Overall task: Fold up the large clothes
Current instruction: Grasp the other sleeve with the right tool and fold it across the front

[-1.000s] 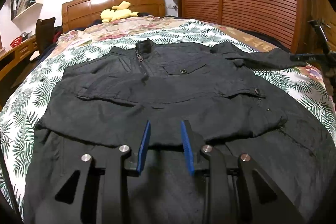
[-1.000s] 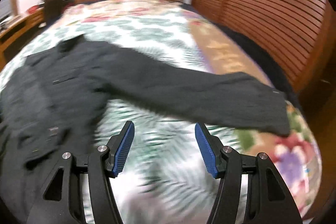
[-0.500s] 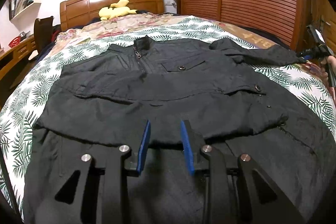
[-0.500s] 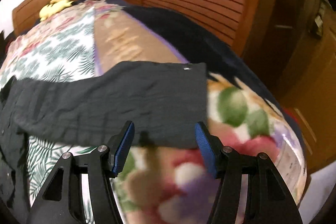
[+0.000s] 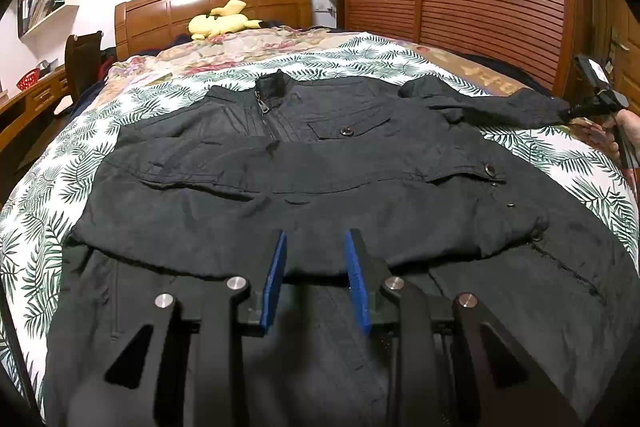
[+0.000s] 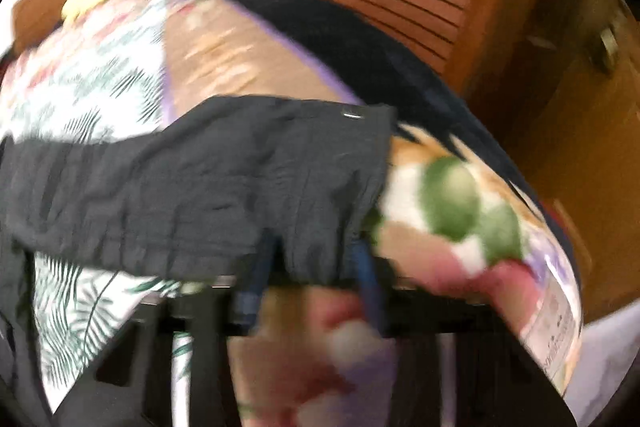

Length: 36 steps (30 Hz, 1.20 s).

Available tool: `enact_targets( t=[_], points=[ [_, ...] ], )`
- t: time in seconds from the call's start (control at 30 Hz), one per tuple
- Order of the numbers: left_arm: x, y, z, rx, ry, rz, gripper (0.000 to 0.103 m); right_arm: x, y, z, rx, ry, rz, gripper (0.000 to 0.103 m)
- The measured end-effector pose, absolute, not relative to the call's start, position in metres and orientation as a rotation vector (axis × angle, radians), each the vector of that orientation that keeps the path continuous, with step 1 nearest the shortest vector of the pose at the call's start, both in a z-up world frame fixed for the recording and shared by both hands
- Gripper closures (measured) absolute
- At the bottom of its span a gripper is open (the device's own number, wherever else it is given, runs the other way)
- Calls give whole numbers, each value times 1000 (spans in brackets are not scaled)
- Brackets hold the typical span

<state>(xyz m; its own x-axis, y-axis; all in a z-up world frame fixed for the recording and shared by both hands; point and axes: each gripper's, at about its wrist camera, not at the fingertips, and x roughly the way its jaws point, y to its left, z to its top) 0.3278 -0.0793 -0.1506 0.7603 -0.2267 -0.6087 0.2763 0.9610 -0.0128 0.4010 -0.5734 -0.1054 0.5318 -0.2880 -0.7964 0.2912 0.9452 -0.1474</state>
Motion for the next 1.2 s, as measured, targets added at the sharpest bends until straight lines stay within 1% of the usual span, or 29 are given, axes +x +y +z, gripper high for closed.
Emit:
enact_targets(
  t=[0.03, 0.1, 0.37, 0.6, 0.8, 0.93, 1.0, 1.07, 1.1, 1.17, 1.2],
  points=[
    [327, -79, -150, 79, 650, -275, 75, 402, -563, -100, -30, 927, -335, 91],
    [326, -79, -149, 79, 644, -275, 75, 402, -542, -84, -52, 878, -292, 93],
    [313, -72, -141, 67, 612, -260, 75, 393, -410, 0, -184, 682, -55, 94],
    [293, -46, -128, 53, 586, -228, 75, 364, -246, 55, -316, 544, 248, 94],
    [273, -9, -118, 42, 564, -177, 75, 323, -141, 74, -346, 452, 504, 94],
    [266, 16, -117, 36, 566, -129, 75, 310, -101, 64, -376, 468, 579, 94],
    [263, 28, -117, 22, 568, -110, 75, 308, -92, 53, -382, 513, 585, 94],
    [261, 36, -117, 12, 569, -97, 75, 308, -91, 43, -363, 560, 578, 90],
    [260, 40, -117, 6, 569, -91, 75, 308, -90, 38, -364, 571, 570, 85],
    [259, 46, -116, -2, 569, -80, 75, 305, -92, 29, -360, 579, 565, 77],
    [260, 47, -117, -5, 569, -77, 75, 304, -94, 27, -351, 581, 565, 66]
  ],
)
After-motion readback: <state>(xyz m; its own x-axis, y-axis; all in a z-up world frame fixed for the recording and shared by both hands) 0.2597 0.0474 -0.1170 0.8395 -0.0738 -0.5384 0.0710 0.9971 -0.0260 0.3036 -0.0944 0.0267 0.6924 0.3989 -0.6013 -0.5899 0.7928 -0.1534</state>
